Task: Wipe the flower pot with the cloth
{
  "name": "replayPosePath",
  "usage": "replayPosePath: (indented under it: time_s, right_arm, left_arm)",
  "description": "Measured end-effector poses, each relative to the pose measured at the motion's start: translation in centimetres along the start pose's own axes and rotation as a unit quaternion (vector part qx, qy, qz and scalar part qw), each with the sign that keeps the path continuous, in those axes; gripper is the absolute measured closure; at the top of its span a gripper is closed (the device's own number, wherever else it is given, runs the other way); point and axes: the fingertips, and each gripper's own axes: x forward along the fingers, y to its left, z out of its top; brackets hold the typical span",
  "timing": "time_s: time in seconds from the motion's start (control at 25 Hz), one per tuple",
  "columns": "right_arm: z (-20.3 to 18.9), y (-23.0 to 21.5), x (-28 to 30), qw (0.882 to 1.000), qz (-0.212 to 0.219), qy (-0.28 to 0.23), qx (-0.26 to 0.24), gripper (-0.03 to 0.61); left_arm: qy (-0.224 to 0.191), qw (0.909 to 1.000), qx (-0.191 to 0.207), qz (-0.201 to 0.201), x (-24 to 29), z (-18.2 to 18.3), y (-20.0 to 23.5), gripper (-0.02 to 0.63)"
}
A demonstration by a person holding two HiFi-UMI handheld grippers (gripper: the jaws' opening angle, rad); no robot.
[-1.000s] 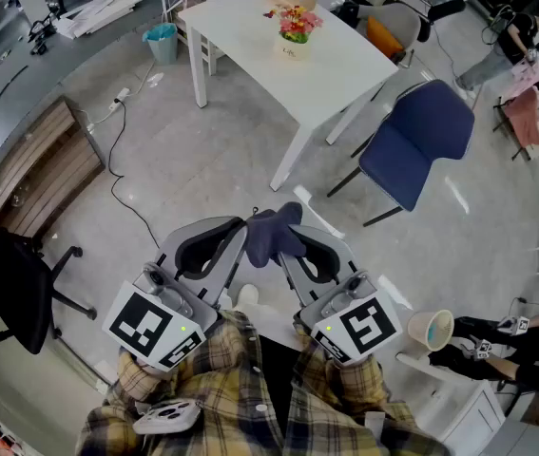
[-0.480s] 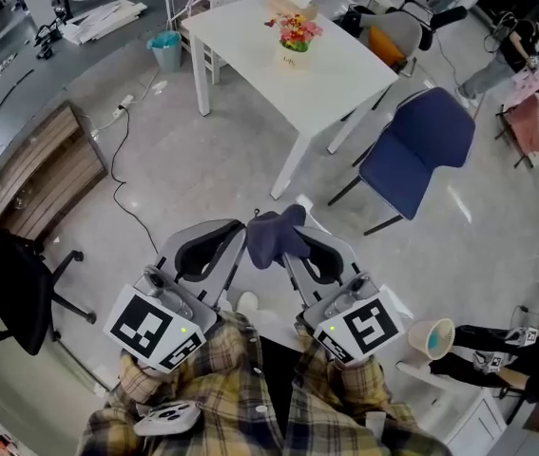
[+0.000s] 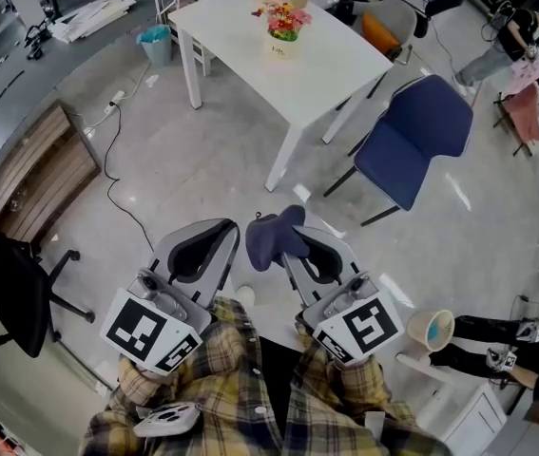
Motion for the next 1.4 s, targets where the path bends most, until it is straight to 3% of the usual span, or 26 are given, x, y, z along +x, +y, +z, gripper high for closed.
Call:
replayPosePath:
  time_s: [0.28,0.52,1.12,1.4]
  right_arm:
    - [-0.2,-2.9,3.4,1.000,-0.009,0.009,0.003,0.561]
    - [1.0,-6.1,8.0,1.000,-0.025,0.014,0.006,0.561]
    - [3.4,-13.5,20.5,0.994,-0.105,0.013,0.003,0.561]
    - [3.3,-14.8,24.2,0.992,-0.127,0.023,0.010,0.561]
  left_arm:
    - [0.005,1.0000,-0.006,-0.002,2.8,0.1,3.8,0.592]
    - [0.005,0.9998,-0.005,-0.017,6.5,2.3,8.7,0.591]
    - [0.007,0.9986,0.006,-0.052,12.2,6.7,23.3,0.592]
    - [0.018,0.9973,0.005,-0.071,13.4,7.2,27.2,0.592]
